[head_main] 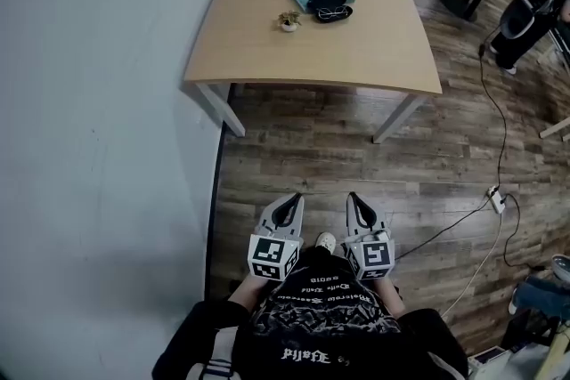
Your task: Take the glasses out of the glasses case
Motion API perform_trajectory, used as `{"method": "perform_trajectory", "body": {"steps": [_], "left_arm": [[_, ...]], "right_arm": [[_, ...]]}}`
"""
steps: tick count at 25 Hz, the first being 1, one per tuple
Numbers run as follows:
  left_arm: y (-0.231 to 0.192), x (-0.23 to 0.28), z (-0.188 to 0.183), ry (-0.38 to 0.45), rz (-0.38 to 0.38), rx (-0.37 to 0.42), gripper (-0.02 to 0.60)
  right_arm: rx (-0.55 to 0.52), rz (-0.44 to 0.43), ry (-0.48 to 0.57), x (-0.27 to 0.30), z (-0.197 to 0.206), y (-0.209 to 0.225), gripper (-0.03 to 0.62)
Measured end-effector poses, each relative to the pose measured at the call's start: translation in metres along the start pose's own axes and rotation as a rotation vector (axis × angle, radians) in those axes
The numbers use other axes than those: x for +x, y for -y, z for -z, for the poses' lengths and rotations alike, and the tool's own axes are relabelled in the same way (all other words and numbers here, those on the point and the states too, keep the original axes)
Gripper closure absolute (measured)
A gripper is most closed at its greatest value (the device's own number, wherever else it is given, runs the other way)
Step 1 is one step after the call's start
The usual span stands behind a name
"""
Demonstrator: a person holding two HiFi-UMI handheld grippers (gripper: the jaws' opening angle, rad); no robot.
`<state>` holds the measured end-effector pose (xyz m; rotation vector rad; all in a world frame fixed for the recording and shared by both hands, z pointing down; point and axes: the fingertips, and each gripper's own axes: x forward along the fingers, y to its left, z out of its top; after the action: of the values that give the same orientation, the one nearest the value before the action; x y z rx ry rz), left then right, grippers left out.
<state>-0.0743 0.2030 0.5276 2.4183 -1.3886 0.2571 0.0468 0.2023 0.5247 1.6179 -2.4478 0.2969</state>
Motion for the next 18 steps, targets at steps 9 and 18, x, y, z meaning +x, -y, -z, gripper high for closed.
{"method": "perform_trajectory", "body": {"steps": [9,18], "left_arm": [[-0.001,-0.007,0.005,0.017,-0.003,-0.056,0.505],[-0.005,-0.009,0.010,0.016,-0.003,-0.080,0.308]], "right_arm": [[0.024,-0.008,0.036,-0.008,-0.008,-0.001,0.464],[0.008,-0.002,0.037,-0.011,-0.008,-0.003,0.365]]}}
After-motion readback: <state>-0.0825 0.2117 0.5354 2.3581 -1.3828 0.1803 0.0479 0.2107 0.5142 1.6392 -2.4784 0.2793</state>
